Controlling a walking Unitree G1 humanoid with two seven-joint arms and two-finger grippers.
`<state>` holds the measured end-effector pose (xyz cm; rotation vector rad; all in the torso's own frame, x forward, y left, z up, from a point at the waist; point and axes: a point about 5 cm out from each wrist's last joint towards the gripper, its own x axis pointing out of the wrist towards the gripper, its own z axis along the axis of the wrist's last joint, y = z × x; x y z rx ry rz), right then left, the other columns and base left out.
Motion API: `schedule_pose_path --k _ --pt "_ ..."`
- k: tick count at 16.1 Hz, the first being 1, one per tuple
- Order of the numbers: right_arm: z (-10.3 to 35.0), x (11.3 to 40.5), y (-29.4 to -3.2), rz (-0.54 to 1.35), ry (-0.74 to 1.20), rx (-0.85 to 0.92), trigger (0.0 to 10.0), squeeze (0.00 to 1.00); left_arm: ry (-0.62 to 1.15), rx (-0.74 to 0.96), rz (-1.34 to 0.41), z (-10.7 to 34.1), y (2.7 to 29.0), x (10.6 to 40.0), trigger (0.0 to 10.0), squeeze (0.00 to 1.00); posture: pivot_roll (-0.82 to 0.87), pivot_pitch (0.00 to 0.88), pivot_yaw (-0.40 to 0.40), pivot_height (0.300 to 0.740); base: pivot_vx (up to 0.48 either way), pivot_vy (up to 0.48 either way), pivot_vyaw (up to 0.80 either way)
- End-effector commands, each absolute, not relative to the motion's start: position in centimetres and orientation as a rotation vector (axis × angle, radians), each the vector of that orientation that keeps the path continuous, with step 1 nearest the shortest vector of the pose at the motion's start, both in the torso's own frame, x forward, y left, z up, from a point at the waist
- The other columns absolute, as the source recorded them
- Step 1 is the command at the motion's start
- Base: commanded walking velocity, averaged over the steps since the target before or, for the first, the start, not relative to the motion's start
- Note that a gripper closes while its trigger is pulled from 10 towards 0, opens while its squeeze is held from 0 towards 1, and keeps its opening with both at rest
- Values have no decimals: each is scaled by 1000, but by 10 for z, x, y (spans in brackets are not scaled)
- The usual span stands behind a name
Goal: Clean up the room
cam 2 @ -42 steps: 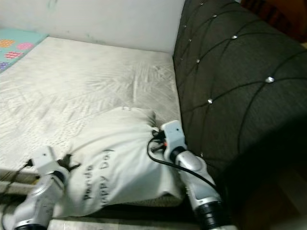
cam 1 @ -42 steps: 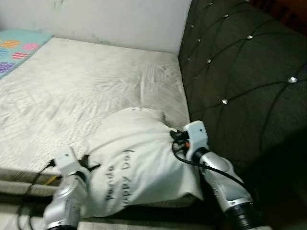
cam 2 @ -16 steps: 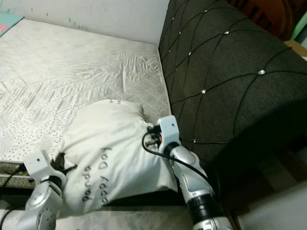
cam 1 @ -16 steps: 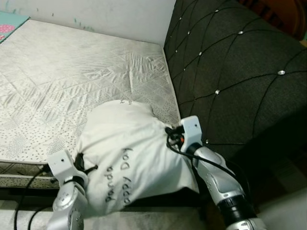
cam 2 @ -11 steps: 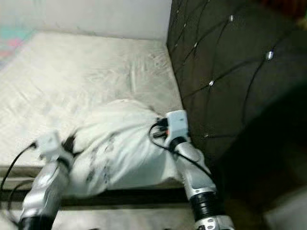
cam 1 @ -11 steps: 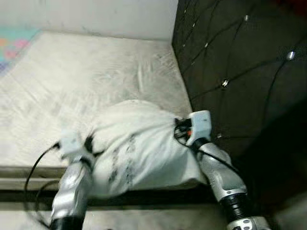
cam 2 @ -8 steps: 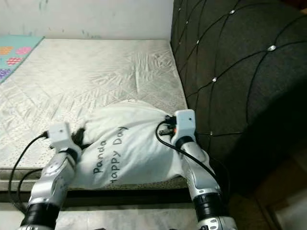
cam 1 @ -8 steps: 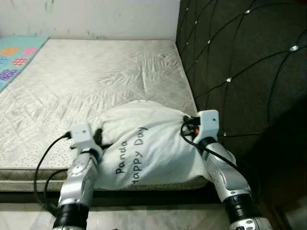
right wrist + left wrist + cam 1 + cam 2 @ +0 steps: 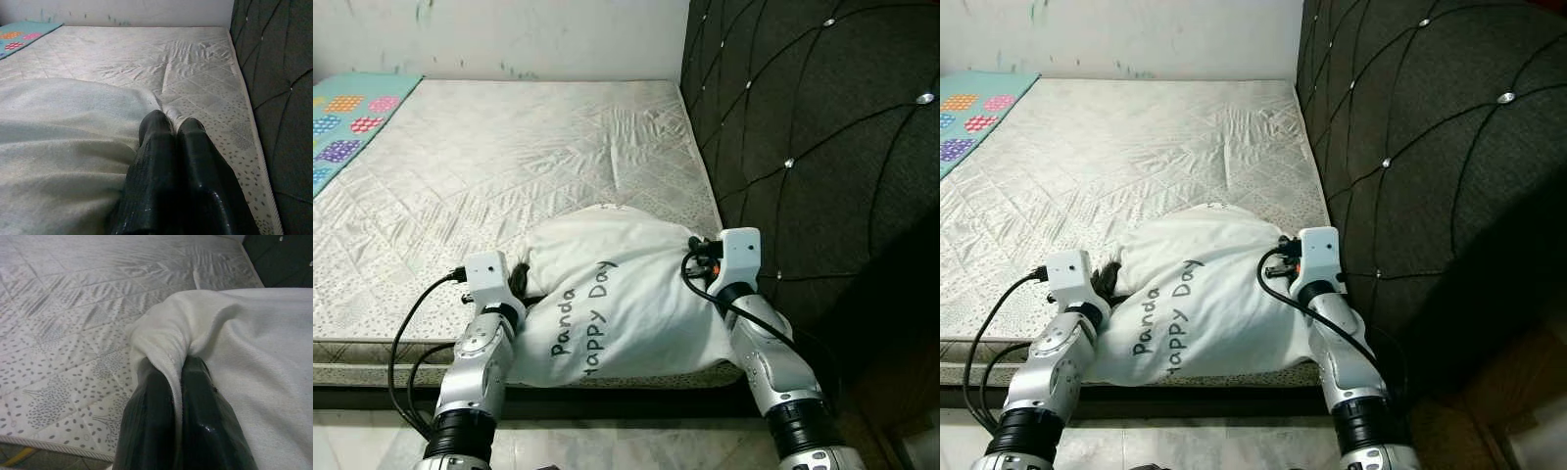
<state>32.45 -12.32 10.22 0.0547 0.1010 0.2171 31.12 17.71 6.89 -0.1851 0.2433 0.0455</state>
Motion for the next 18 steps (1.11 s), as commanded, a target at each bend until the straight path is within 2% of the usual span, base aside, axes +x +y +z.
schedule_pose_path --k 1,5,9,14,18 --pt "127 330 -122 222 -30 59 10000 0 143 -174 -20 87 170 316 10000 0 -129 0 29 740 0 0 0" --pt "121 327 -124 231 -13 47 10000 0 140 -184 -28 86 170 312 10000 0 -111 0 25 740 0 0 0" --pt "132 328 -118 246 -40 50 10000 0 121 -226 -1 88 174 313 10000 0 -133 0 -4 740 299 0 0" --pt "124 320 -118 254 -17 50 10000 0 136 -232 -6 83 171 306 10000 0 -124 0 -7 740 331 0 -589" --pt "123 321 -120 261 -9 36 10000 0 143 -236 5 82 172 304 10000 0 -124 0 -13 740 337 0 0"
